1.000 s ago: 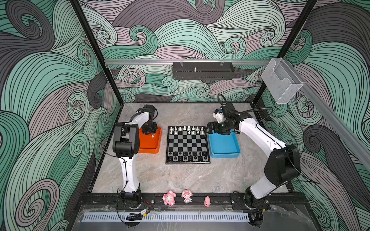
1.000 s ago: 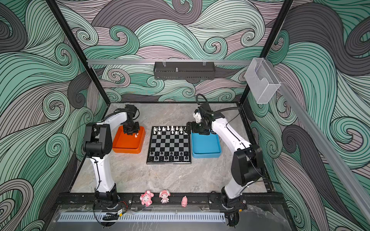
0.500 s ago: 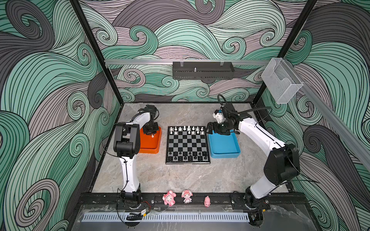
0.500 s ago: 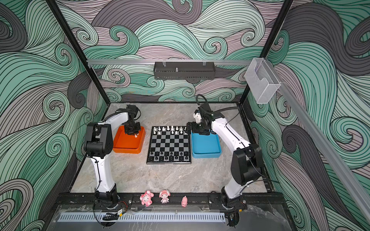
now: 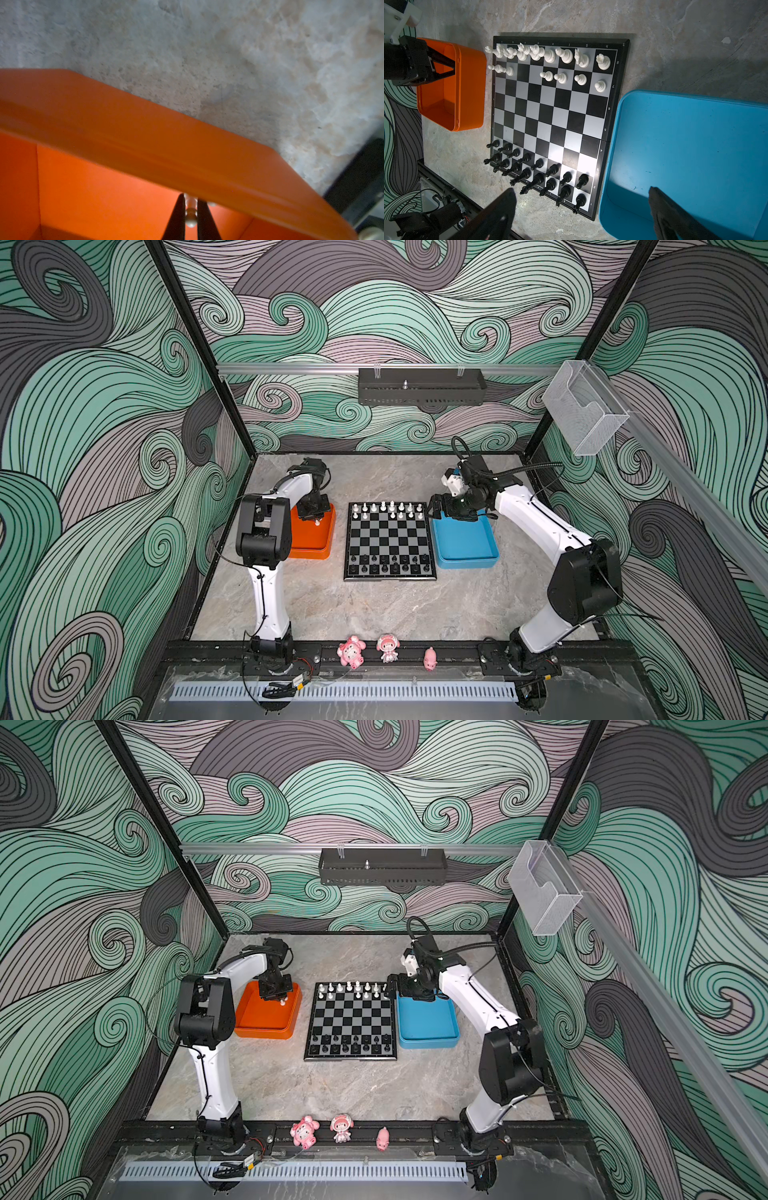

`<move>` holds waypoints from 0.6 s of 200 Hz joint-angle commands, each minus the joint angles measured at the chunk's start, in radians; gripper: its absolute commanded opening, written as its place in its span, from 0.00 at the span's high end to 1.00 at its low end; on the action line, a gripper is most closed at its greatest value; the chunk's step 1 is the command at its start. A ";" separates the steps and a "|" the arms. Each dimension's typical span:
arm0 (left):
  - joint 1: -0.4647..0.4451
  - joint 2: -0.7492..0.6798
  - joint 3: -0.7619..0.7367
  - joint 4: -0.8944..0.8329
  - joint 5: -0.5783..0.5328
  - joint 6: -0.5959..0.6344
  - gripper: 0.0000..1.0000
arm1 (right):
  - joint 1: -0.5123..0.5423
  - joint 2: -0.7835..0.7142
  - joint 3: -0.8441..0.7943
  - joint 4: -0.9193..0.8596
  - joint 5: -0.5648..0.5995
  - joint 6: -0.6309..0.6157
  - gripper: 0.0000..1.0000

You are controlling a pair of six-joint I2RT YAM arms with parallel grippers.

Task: Set up the chess pieces on the board
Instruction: 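Lower the left gripper into the orange tray and grasp a white pawn, then lift the white pawn with the left gripper and carry it over the board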

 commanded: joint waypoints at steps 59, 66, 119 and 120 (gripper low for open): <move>-0.006 -0.098 -0.009 -0.091 -0.023 0.038 0.88 | -0.004 -0.002 -0.008 0.000 -0.010 -0.011 0.01; -0.005 -0.106 -0.010 -0.100 -0.022 0.040 0.88 | -0.005 -0.002 -0.007 0.001 -0.010 -0.011 0.01; -0.028 -0.179 0.006 -0.168 -0.009 0.060 0.88 | -0.004 -0.004 -0.006 0.001 -0.010 -0.010 0.01; -0.028 -0.180 0.007 -0.170 -0.009 0.060 0.87 | -0.004 -0.004 -0.005 0.001 -0.010 -0.010 0.01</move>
